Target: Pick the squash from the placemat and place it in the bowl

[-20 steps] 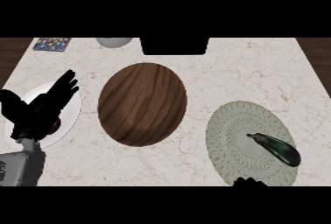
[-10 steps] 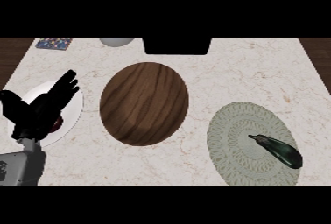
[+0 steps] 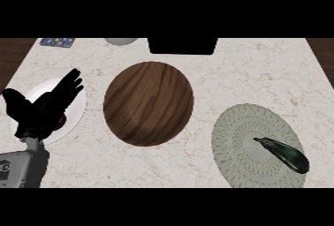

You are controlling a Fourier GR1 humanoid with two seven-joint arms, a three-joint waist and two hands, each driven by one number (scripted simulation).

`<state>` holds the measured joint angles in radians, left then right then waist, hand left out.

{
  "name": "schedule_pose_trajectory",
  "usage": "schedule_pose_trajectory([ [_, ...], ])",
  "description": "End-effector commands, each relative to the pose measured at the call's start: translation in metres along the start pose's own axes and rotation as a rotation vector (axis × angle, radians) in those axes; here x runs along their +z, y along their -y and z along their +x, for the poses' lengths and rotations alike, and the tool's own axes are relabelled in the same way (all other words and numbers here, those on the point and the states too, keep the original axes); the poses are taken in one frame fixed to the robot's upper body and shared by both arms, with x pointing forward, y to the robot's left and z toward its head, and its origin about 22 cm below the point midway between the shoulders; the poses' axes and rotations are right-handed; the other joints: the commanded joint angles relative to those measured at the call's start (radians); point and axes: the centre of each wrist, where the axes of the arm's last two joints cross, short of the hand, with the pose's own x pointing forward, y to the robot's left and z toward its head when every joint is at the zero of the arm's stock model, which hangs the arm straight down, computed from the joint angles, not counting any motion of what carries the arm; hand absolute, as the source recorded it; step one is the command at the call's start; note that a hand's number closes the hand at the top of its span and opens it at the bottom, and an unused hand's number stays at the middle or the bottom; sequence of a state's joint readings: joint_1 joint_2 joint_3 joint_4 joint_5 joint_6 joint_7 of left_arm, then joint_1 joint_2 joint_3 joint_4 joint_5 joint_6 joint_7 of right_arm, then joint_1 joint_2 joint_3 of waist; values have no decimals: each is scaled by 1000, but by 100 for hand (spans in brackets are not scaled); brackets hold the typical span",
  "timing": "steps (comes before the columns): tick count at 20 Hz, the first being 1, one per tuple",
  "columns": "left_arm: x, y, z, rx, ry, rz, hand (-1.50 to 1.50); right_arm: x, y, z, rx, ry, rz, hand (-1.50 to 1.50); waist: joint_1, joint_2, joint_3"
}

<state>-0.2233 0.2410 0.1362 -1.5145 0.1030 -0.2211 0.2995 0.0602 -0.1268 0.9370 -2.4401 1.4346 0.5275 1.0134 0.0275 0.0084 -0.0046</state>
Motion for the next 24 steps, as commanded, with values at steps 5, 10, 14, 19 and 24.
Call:
schedule_pose_trajectory([
  [5, -8, 10, 6, -9, 12, -32, 0, -20, 4, 23, -205, -35, -53, 150, 26, 14, -1],
  [10, -11, 14, 12, -4, 29, -43, 0, -26, 0, 27, -235, -45, -83, 150, 39, 18, -2],
  [14, -13, 16, 15, -28, 30, -54, 0, -35, -3, 24, -234, -74, -94, 150, 52, 25, -1],
  [19, -18, 21, 20, -17, 46, -60, 0, -43, -14, 22, -241, -141, -99, 150, 63, 37, -1],
  [24, -19, 23, 23, -30, 46, -88, 0, -55, -20, 18, -275, -161, -100, 150, 92, 49, 2],
])
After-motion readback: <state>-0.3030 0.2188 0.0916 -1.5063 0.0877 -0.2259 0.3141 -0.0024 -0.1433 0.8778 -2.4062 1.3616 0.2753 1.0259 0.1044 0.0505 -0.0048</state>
